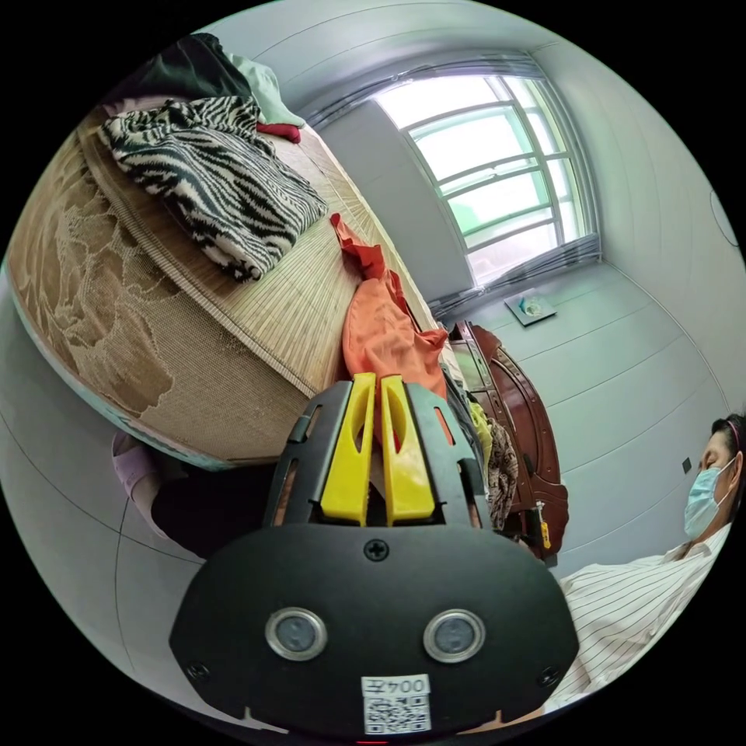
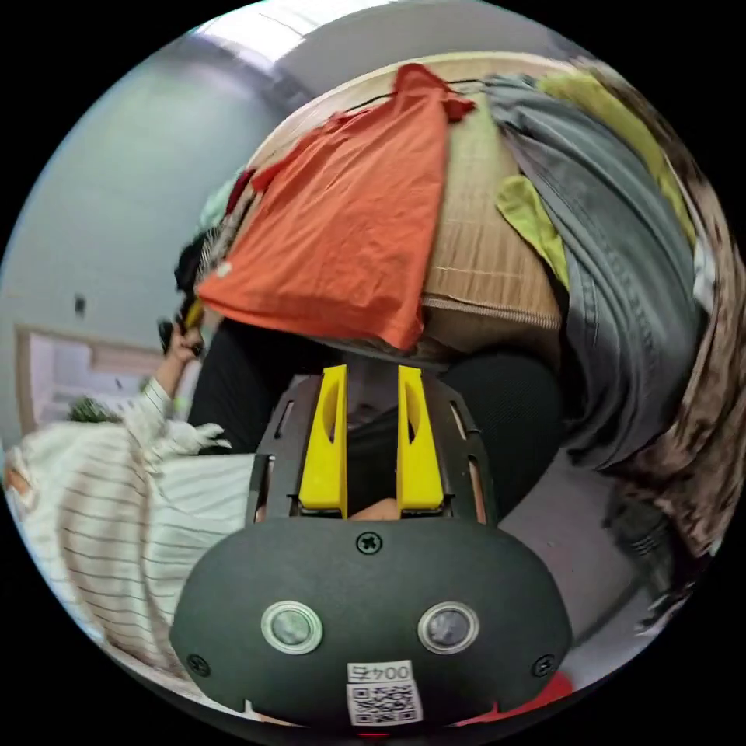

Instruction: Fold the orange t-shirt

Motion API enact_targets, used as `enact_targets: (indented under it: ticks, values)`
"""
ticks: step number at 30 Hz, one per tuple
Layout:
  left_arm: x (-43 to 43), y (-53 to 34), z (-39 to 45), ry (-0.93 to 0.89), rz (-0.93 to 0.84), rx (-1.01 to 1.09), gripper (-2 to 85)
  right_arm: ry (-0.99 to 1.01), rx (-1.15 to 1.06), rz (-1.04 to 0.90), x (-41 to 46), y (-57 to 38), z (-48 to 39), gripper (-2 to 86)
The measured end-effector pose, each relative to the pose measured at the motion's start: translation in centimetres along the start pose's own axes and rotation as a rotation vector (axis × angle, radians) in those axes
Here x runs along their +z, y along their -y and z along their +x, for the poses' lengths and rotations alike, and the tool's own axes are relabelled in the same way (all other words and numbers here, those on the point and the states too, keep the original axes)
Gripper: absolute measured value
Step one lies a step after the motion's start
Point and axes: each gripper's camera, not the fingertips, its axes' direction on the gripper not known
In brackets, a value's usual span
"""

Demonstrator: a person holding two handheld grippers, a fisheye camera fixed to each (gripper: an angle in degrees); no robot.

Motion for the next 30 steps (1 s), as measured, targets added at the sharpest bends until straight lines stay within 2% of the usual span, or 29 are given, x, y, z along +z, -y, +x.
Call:
enact_targets:
  ticks: [3,10,12,13,15,17,20,22,24,28,30]
  values:
    - [0.0,0.2,0.4,-0.001,-0.002,-0.003,0.9,0.183,0.184,0.048,-0.7,1.1,5.0,10.4]
    - [0.1,0.5,1.7,-0.009,-0.015,0.007,0.9,0.301,0.328,0.014,0.2,3.4,10.8,11.1]
    - [0.2,0.6,2.3,-0.012,-0.016,0.012,0.9,0.311,0.332,0.001,0.3,3.6,11.4,9.2]
    - [0.2,0.6,2.5,-0.012,-0.016,0.013,0.9,0.322,0.321,-0.002,0.2,3.6,11.6,4.6]
    - [0.2,0.7,3.2,-0.016,-0.015,0.016,0.9,0.337,0.29,0.021,-0.6,3.4,11.8,1.5]
    - [0.1,0.7,3.9,-0.026,-0.017,0.028,0.9,0.308,0.244,0.065,-2.5,3.1,11.3,0.6]
    - [-0.1,0.8,5.2,-0.05,-0.043,0.068,0.9,0.143,0.082,0.11,-7.4,3.1,8.4,-0.2]
    - [-0.2,0.7,6.1,-0.054,-0.074,0.11,1.0,-0.087,-0.067,0.112,-11.1,3.1,5.7,-0.5]
    - [0.1,0.2,7.3,-0.039,-0.146,0.192,1.0,-0.208,-0.138,0.103,-12.9,2.8,4.8,-0.6]
    - [1.8,-1.4,9.2,0.082,-0.297,0.296,0.8,-0.358,-0.13,-0.03,-11.3,1.4,6.3,-0.8]
    - [2.0,-2.3,9.6,0.12,-0.319,0.278,0.8,-0.34,-0.104,-0.045,-10.4,0.2,7.3,-0.8]
